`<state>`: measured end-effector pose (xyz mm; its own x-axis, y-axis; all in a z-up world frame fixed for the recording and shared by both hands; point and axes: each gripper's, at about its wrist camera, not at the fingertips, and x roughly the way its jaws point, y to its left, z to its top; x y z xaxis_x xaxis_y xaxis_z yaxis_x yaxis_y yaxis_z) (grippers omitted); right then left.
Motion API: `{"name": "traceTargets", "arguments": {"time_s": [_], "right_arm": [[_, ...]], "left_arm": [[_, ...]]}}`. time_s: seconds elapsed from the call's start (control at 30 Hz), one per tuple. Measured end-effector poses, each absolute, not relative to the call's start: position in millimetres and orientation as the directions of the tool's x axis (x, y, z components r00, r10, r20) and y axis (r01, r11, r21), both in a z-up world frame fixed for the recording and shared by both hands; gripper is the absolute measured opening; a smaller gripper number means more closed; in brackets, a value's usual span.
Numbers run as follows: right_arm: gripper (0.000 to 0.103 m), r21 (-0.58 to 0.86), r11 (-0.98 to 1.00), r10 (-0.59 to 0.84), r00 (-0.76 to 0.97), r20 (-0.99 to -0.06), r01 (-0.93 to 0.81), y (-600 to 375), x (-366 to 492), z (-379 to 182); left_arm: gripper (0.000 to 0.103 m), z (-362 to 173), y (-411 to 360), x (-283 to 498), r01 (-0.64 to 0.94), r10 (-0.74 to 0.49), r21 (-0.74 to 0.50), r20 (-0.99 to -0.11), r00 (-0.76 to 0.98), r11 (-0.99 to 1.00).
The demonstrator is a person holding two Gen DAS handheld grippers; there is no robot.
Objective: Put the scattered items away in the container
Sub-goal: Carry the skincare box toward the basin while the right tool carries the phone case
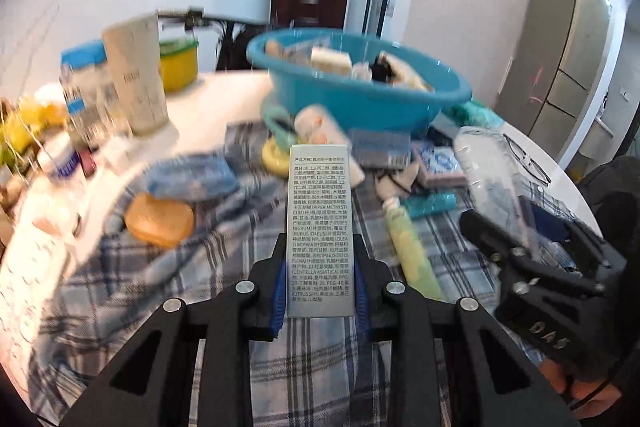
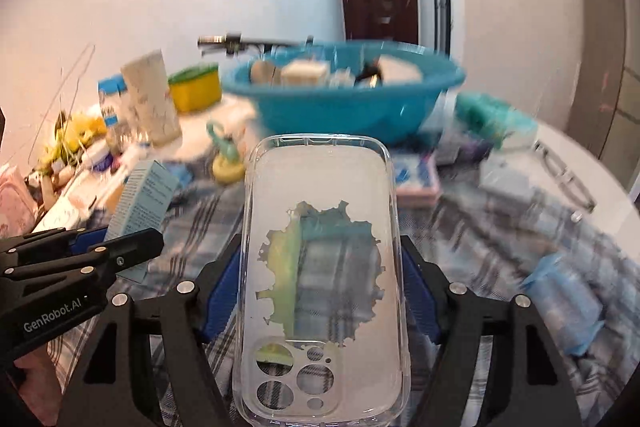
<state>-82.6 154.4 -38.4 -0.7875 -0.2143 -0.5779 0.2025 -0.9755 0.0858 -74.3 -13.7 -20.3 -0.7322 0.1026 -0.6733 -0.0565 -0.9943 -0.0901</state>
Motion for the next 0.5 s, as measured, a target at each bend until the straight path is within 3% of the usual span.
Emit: {"name": "traceTargets", "arguments": {"time_s": [0.5], "right_arm": [[0.071, 0.031, -0.99, -0.14, -0.904, -0.404, 0.14, 173.4, -60.9, 24.3]], "left_arm": [[0.03, 31.3, -4.7, -61.7, -0.09, 0.117, -0.077, -0.54, -0.833, -0.993]]}}
